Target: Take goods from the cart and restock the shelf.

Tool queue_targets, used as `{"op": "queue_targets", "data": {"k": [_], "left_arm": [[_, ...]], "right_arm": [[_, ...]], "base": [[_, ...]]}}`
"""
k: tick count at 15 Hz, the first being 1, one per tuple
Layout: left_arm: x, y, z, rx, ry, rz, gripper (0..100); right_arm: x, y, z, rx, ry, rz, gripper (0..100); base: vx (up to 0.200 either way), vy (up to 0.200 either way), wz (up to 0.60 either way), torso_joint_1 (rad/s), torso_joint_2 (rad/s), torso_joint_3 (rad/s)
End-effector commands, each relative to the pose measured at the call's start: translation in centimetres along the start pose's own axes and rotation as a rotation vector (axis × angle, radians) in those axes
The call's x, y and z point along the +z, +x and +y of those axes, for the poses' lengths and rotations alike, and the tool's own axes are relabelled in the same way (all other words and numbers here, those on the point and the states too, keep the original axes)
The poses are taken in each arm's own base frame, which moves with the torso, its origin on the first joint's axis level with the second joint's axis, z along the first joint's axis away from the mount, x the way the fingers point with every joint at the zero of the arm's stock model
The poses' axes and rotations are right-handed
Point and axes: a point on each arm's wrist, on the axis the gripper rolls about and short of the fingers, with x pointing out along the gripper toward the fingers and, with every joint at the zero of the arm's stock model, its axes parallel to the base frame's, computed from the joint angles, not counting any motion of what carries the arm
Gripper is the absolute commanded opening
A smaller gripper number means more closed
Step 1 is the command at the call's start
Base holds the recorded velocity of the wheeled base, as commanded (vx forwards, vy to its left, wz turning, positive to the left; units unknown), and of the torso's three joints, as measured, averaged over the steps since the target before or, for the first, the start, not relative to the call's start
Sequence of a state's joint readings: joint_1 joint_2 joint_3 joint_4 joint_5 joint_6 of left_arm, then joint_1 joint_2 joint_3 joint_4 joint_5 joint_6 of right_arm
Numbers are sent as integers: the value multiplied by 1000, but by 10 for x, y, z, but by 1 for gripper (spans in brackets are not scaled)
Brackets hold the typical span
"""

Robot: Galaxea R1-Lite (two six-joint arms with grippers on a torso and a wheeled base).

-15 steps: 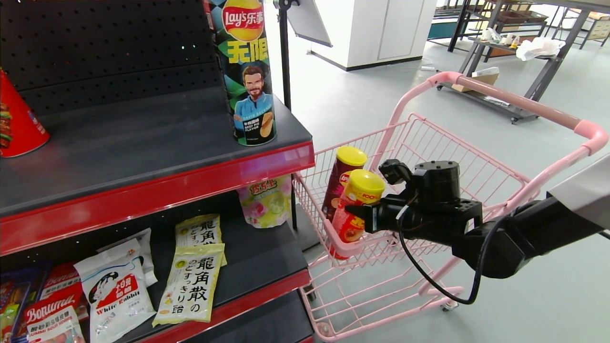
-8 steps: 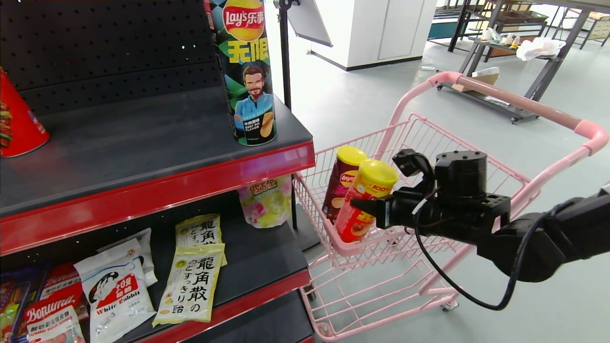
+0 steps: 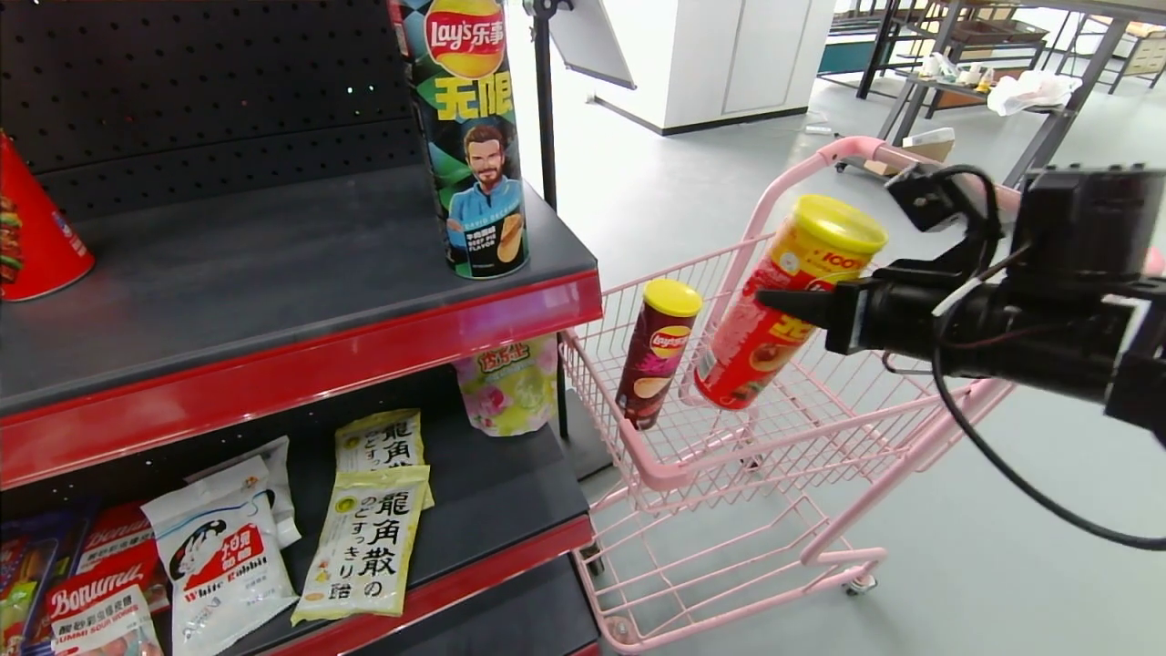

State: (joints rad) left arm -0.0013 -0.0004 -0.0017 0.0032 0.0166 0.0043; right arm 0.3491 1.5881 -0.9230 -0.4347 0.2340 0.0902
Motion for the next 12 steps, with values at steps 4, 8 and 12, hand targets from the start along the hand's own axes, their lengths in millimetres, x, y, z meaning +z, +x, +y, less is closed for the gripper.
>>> {"op": "queue_targets", "data": {"k": [4,8,12], "left_arm": [[0,0,0,0,2,2,100],[0,0,0,0,2,2,100],[0,0,0,0,2,0,100]], "right_arm": [[-4,-170,38,-112,-57,40,0],[-54,-226,43,-199,-102,10,0],[-53,-227,43,-218,-99,10,0]], "base": [[0,0,0,0,0,0],[0,0,0,0,0,0],[0,0,0,0,0,0]]}}
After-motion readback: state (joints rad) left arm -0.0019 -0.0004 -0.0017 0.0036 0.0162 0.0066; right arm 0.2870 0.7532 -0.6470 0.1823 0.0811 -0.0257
